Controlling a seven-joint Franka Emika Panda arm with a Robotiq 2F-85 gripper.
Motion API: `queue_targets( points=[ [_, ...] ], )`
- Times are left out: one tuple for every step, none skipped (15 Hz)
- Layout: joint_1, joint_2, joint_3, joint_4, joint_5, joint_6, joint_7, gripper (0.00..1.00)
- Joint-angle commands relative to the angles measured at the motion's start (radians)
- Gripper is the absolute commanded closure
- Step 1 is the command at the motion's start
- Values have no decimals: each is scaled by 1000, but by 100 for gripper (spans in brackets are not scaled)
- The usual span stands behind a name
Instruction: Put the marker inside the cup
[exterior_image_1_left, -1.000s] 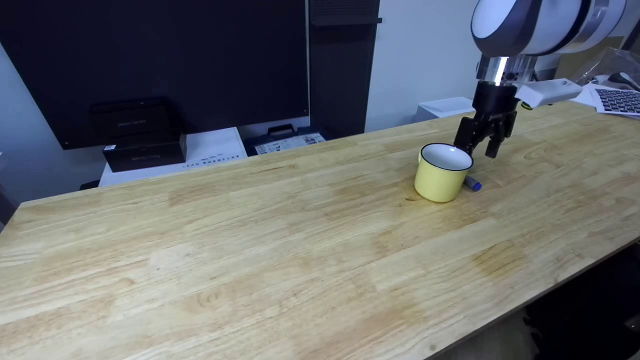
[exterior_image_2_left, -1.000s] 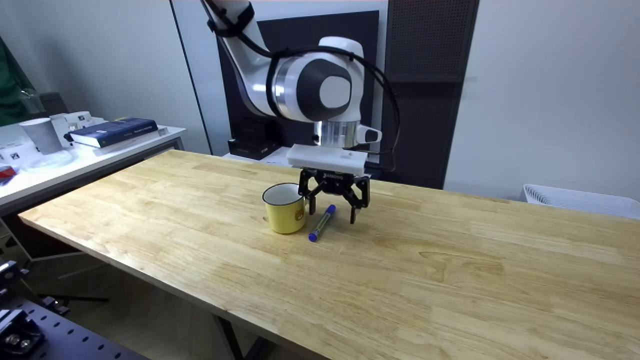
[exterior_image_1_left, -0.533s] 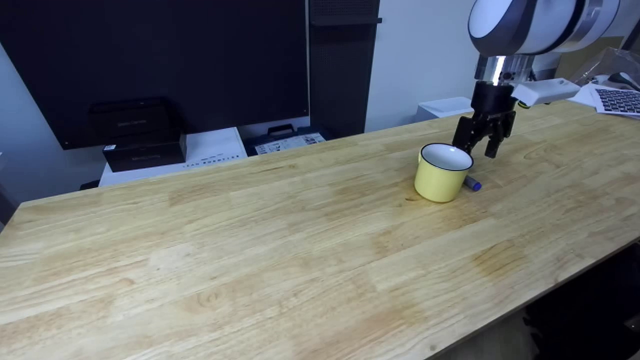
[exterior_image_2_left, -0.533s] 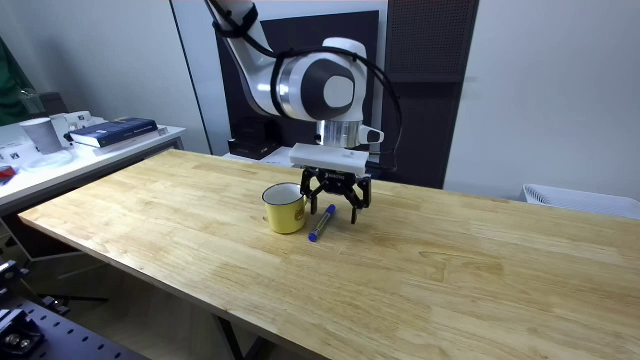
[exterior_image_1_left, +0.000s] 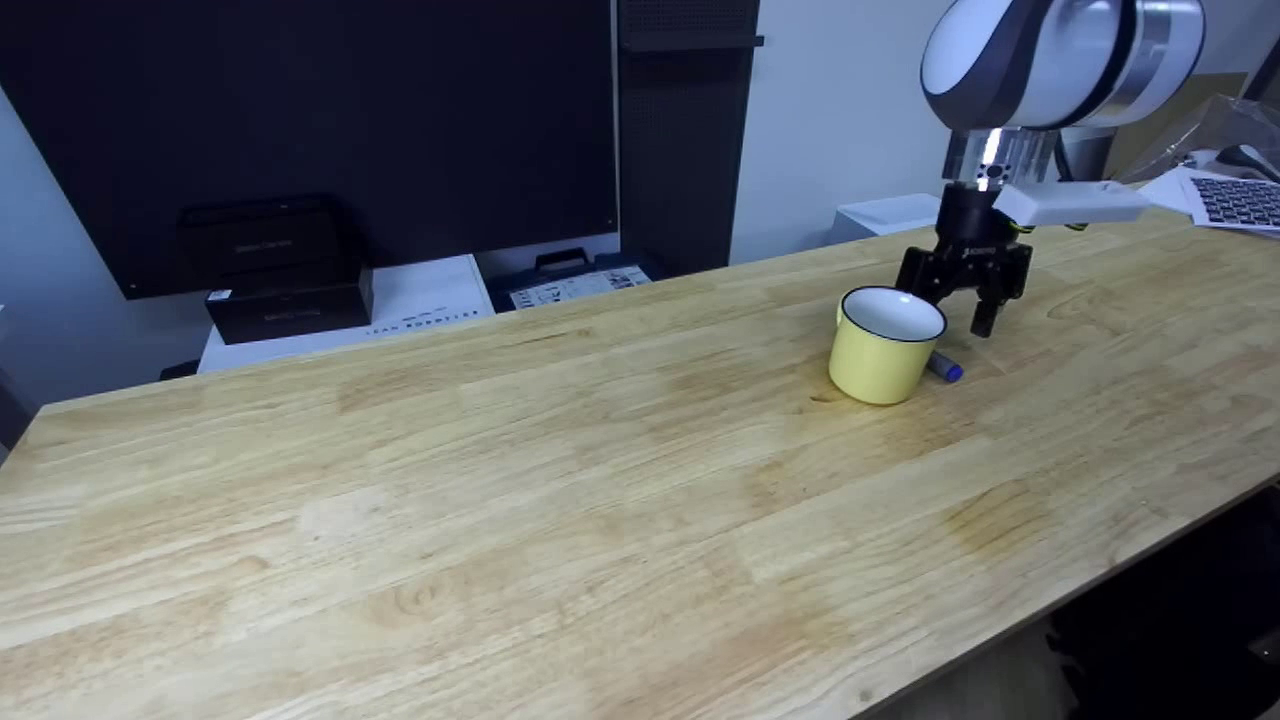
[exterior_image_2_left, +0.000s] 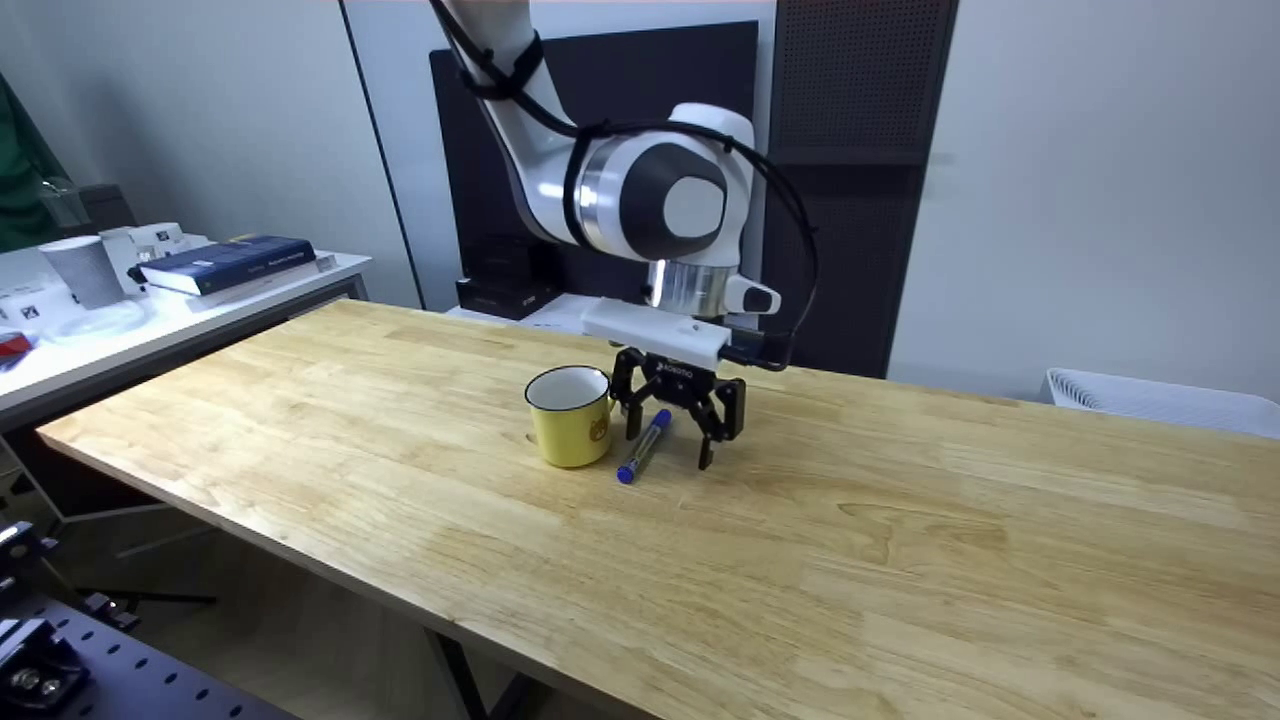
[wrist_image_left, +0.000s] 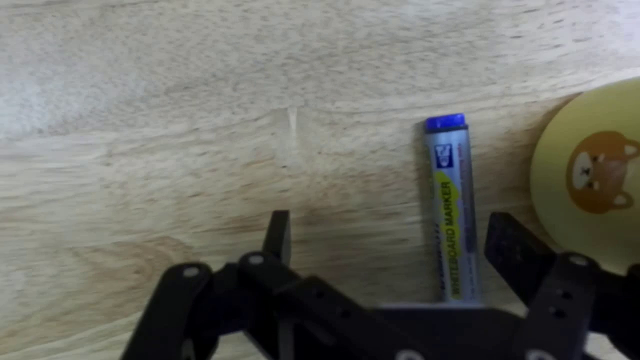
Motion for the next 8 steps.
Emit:
queue_targets(
  points=[
    [26,48,-4,58,7,-26,76,0],
    [32,54,-4,63,4,-26,82,0],
    [36,56,-4,66,1,-23,82,25],
    [38,56,-3,71,1,-24,84,26],
    [44,52,-6,73,-1,-24,88,33],
    [46,48,-5,74,-1,-23,88,40],
    [49,44,-6,75,-3,-24,86,48],
    [51,41,-5,75,-4,-25,85,55]
  ],
)
